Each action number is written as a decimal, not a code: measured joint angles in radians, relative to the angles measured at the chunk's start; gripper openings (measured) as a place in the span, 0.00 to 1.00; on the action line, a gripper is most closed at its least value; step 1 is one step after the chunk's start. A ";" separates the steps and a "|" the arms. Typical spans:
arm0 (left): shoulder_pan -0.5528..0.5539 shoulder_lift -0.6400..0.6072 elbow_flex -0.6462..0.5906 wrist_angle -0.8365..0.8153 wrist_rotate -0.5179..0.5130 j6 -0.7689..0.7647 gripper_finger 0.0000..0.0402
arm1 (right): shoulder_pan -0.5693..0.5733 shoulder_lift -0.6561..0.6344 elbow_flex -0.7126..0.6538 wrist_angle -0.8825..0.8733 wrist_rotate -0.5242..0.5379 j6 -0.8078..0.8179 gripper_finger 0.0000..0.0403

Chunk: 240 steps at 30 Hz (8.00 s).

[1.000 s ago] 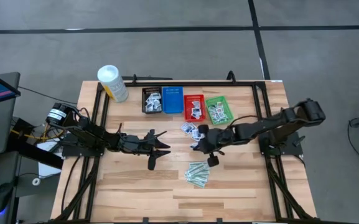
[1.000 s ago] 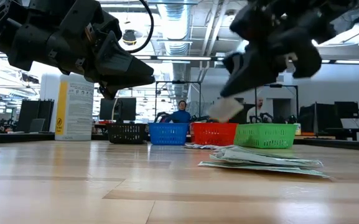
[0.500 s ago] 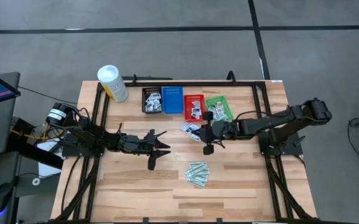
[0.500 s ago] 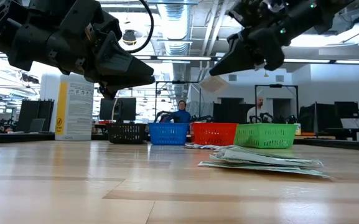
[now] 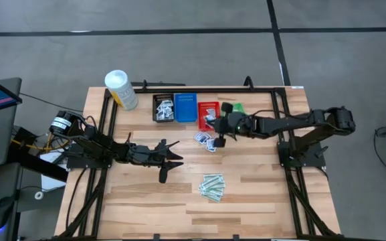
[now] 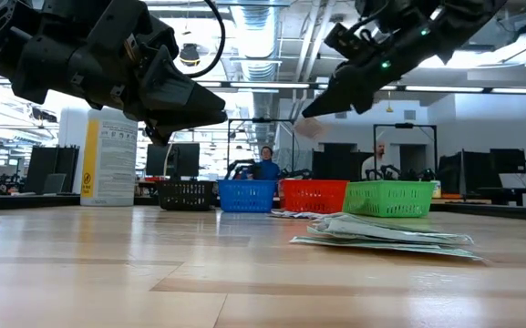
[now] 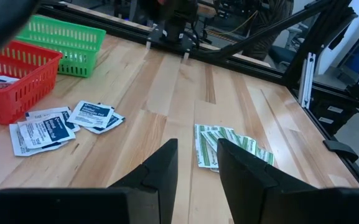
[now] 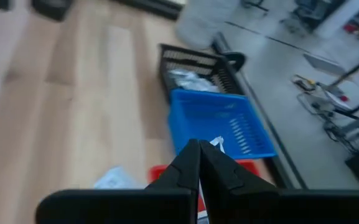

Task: Pick & Place First Aid Supplies
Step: Put the blue pad into the red bin

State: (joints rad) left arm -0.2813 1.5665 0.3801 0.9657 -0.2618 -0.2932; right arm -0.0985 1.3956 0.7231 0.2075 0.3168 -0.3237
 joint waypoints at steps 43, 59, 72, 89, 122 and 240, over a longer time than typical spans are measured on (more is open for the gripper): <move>-0.002 0.000 0.000 0.000 0.000 -0.003 0.28 | -0.174 0.188 0.002 0.132 -0.047 0.143 0.19; -0.002 0.000 0.000 0.000 0.000 -0.003 0.28 | 0.084 0.187 0.001 -0.008 -0.002 0.018 0.42; -0.002 0.000 0.000 0.000 0.000 -0.003 0.28 | 0.192 0.195 -0.021 -0.197 -0.095 0.138 0.39; -0.002 0.000 0.000 0.000 0.000 -0.003 0.28 | 0.161 0.196 -0.115 -0.096 -0.109 0.168 0.32; -0.003 0.000 0.000 0.001 0.000 -0.003 0.28 | 0.091 0.417 -0.112 0.133 -0.129 0.168 0.27; -0.002 0.000 -0.005 0.004 -0.008 -0.003 0.28 | 0.172 0.150 -0.084 -0.135 -0.088 0.280 0.28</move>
State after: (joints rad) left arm -0.2837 1.5661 0.3748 0.9695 -0.2695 -0.2958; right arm 0.0731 1.5454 0.6391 0.0721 0.2288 -0.0437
